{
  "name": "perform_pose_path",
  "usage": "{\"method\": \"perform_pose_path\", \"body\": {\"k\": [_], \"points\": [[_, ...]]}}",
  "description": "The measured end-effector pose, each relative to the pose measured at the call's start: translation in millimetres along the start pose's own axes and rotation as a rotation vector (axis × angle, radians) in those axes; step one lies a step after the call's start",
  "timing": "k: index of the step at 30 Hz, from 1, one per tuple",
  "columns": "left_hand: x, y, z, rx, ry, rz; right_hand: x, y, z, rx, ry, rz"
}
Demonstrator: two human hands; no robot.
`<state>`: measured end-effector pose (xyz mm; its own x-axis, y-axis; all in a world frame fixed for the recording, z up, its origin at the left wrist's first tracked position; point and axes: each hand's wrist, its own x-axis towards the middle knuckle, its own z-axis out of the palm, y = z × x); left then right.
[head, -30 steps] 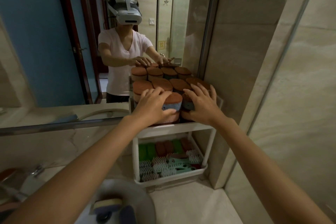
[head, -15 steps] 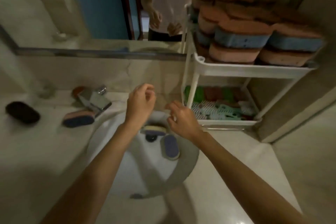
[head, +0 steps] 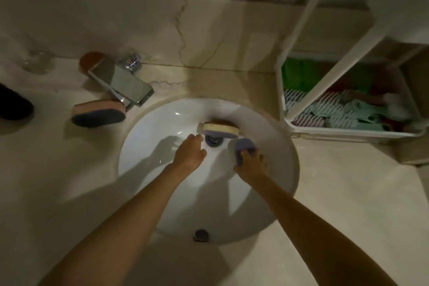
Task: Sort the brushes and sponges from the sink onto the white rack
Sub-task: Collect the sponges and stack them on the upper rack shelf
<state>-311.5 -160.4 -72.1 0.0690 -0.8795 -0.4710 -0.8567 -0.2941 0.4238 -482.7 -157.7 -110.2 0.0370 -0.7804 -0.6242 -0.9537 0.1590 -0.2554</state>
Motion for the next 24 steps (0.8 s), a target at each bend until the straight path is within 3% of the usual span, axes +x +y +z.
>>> {"method": "perform_pose_path", "body": {"k": [7, 12, 17, 21, 24], "points": [[77, 2, 18, 0.373, 0.067, 0.278, 27, 7, 11, 0.02, 0.054, 0.15], [98, 5, 31, 0.542, 0.098, 0.236, 26, 7, 9, 0.082, 0.127, 0.192], [81, 7, 17, 0.305, 0.193, 0.172, 11, 5, -8, 0.091, 0.235, 0.17], [38, 14, -11, -0.044, 0.334, 0.206, -12, -5, -35, 0.083, 0.209, 0.106], [3, 20, -36, -0.216, 0.471, 0.261, -40, -19, -59, 0.112, 0.319, 0.011]]}}
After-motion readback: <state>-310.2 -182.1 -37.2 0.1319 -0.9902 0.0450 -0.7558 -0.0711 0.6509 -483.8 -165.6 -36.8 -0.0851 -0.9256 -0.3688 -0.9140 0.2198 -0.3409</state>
